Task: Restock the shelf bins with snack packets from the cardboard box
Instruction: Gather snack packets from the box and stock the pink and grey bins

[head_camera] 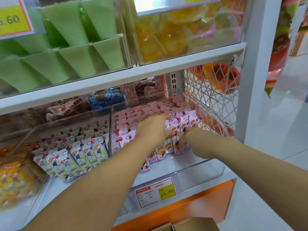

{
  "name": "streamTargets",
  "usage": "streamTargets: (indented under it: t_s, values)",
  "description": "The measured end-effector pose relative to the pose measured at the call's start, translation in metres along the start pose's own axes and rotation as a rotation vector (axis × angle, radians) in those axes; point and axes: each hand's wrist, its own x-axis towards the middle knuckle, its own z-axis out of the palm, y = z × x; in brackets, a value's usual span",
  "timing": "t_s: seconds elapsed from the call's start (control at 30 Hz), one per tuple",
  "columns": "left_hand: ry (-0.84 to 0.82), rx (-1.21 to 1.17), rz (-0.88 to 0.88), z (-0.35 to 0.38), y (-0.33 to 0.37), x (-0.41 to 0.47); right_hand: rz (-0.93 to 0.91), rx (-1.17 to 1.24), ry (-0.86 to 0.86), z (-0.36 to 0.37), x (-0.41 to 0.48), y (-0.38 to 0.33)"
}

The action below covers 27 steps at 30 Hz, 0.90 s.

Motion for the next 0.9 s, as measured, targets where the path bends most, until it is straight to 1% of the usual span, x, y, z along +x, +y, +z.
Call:
streamTargets:
  t_s: [0.1,0.2,0.33,0.4,0.43,0.57,0.63,0.73,0.9]
  values:
    - [0.008,-0.066,-0.015,-0.001,0.001,0.001,-0.034,-0.028,-0.042,-0.002,0.001,-0.003]
    - [0.023,-0.102,-0.025,-0.002,0.001,0.001,-0.021,-0.042,-0.053,0.001,0.004,-0.005]
    - [0.018,-0.1,-0.02,-0.003,0.002,0.001,0.011,0.018,-0.052,0.002,0.002,-0.005]
    - [0.027,-0.065,-0.02,-0.003,0.002,0.0,0.031,0.06,0.014,-0.002,0.0,-0.004]
    - [0.049,-0.034,-0.023,-0.002,0.002,-0.002,0.043,0.068,0.075,-0.005,-0.001,-0.004]
    - [0.194,0.158,-0.004,0.0,0.002,-0.003,0.146,0.065,0.383,-0.016,-0.004,-0.007]
    - [0.178,0.126,-0.004,0.001,0.002,-0.002,0.166,0.073,0.442,-0.017,-0.005,-0.01]
    - [0.133,0.042,-0.03,0.003,0.002,-0.001,0.145,0.054,0.435,-0.011,-0.004,-0.009]
    - [0.103,0.088,-0.019,0.003,0.003,-0.002,0.125,0.097,0.352,-0.012,-0.005,-0.005]
